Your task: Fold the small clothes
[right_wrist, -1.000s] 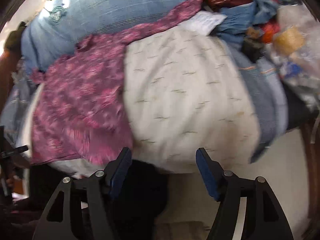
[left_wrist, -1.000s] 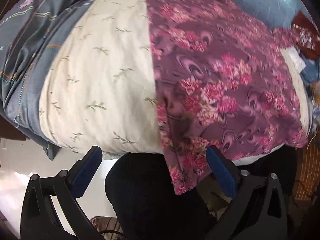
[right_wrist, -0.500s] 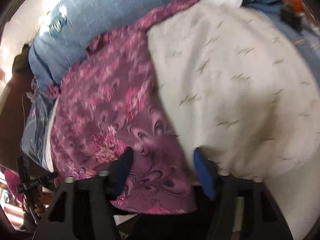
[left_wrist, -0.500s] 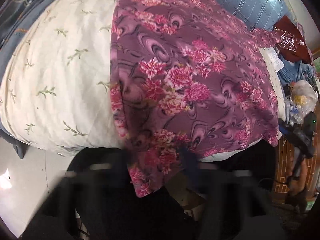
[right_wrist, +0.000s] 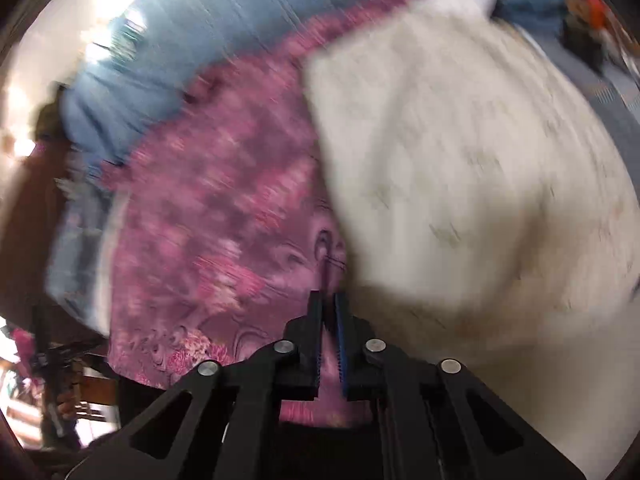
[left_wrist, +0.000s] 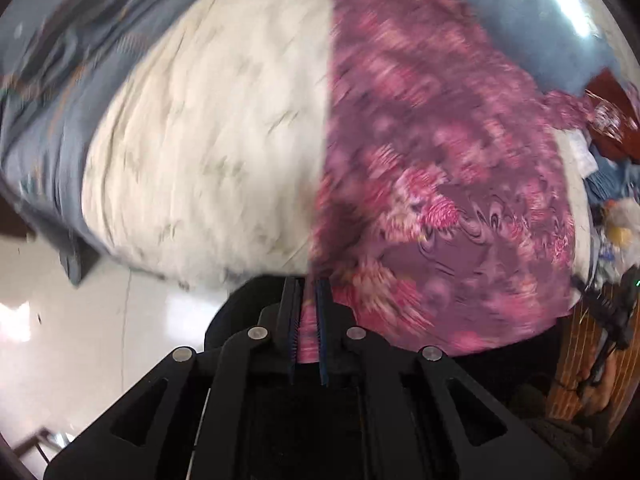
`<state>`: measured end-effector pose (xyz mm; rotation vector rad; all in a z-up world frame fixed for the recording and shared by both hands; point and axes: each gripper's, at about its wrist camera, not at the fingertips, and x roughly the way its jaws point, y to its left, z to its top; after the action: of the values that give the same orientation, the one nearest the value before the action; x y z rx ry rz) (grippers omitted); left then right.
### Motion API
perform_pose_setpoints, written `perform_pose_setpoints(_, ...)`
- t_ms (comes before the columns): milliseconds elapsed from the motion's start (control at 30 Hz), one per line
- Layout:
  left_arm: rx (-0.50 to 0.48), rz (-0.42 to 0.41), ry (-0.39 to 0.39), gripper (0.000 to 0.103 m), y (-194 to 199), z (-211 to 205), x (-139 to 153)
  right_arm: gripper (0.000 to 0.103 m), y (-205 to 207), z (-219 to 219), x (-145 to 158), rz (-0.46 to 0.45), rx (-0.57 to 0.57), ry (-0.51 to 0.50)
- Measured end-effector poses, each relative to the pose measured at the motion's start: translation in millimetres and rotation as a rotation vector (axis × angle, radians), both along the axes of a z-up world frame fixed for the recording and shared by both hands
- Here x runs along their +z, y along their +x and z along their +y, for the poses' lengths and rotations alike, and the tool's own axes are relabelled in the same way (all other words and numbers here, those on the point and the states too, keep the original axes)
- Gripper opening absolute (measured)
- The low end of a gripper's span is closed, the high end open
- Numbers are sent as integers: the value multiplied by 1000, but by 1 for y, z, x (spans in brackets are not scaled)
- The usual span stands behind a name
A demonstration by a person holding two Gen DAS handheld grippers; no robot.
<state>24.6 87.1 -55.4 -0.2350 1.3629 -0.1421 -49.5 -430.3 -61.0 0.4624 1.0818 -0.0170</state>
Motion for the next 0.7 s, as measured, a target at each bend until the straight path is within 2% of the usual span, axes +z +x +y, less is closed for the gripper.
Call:
perform_pose_setpoints(33, 3, -2, -2, 5, 0, 1, 2, 6, -1, 0, -3, 28, 5, -6)
perform_pose_setpoints(100, -5, -62, 17, 5, -2, 4, 23, 10, -5, -5, 8, -5, -2, 17)
perform_pose_setpoints(167, -24, -145, 40, 18, 3, -1, 51, 10, -7, -12, 37, -97, -6, 13)
perform_pose_setpoints(200, -36, -188, 43, 42, 8, -7, 66, 10, -5, -13, 51, -151, -1, 6)
perform_pose_setpoints(233, -46, -223, 41, 73, 15, -14, 79, 10, -1, -11, 64, -204, 6, 2)
perform_pose_setpoints(267, -50, -251, 37, 83, 29, -24, 88, 11, 6, -9, 74, -239, 13, 3)
perform_pose_setpoints(333, -85, -308, 0, 85, 56, -50, 103, 11, 28, -3, 81, -278, 21, 12)
perform_pose_setpoints(400, -139, -333, 0, 85, 84, -78, 104, 13, 51, 7, 74, -295, 34, 4)
perform_pose_setpoints(500, -173, -331, 31, 85, 115, -128, 74, 17, 85, 24, 41, -245, 41, -16)
perform_pose_setpoints(567, -194, -304, 64, 85, 132, -157, 43, 15, 106, 30, 4, -109, 59, -49)
perform_pose_setpoints(600, -204, -285, 106, 84, 138, -167, 28, 14, 107, 30, -2, -113, 62, -50)
perform_pose_setpoints(633, -219, -262, 150, 83, 143, -176, 14, 16, 104, 27, 6, -159, 63, -37)
perform_pose_setpoints(667, -223, -248, 174, 83, 144, -182, 7, 17, 107, 23, 13, -138, 80, -30)
perform_pose_setpoints(700, -225, -270, 185, 83, 146, -186, 8, 17, 111, 14, 23, -128, 81, -23)
